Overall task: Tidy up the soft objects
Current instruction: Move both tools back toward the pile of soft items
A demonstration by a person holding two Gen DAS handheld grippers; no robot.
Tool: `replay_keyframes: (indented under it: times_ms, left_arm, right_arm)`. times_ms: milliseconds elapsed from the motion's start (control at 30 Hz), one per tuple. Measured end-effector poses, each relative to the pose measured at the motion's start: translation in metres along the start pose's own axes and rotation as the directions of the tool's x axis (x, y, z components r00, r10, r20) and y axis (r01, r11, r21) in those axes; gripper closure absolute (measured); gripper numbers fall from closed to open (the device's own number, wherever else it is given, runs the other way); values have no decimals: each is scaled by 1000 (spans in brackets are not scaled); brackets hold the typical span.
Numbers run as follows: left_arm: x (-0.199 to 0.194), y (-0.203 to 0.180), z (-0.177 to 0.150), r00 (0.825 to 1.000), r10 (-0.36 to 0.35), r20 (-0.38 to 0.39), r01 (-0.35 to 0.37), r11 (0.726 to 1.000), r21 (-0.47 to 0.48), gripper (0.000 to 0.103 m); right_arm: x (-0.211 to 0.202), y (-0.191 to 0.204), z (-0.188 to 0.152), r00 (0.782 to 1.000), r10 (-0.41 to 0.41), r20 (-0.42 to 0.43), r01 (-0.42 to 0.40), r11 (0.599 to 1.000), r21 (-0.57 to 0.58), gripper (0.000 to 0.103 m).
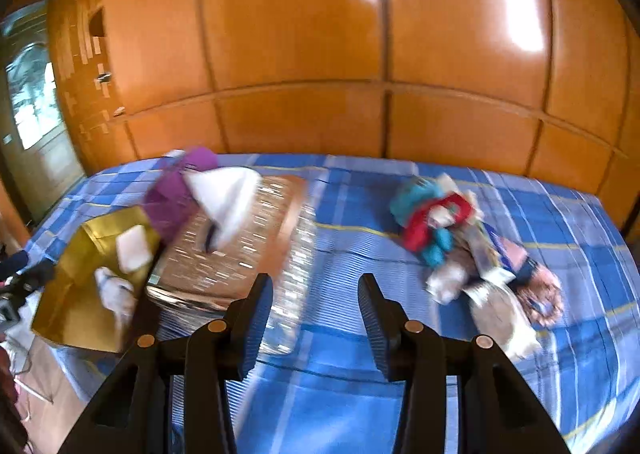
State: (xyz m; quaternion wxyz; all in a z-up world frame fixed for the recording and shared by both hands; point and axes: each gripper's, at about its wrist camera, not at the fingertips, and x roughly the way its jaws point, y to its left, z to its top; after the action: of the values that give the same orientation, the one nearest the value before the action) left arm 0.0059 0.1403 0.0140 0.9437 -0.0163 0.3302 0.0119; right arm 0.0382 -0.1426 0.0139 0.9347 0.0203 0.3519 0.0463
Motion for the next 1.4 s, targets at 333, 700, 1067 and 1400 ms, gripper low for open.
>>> replay_keyframes:
  times_ms: [333,700,1067,1400]
  left_arm:
    - [-5,-31,5,998,-70,5,69,995,75,11]
    - [-15,-82,22,983,-181,24,172,963,207,11]
    - [-12,-159,58,943,-331,-31,325,897,301,11]
    - [65,-287,77,907,-336,-253,412,830,376,11]
  right_arm:
    - [-1,-62,-16,995,-96,-34,99,991,93,59]
    - [-10,-120,-40,980,-174,-98,189,966,178,59]
    - [-6,-159,-76,974,-178,-141,209,945,252,59]
    - [-4,-169,-81,978,-153,-139,189,937,294,59]
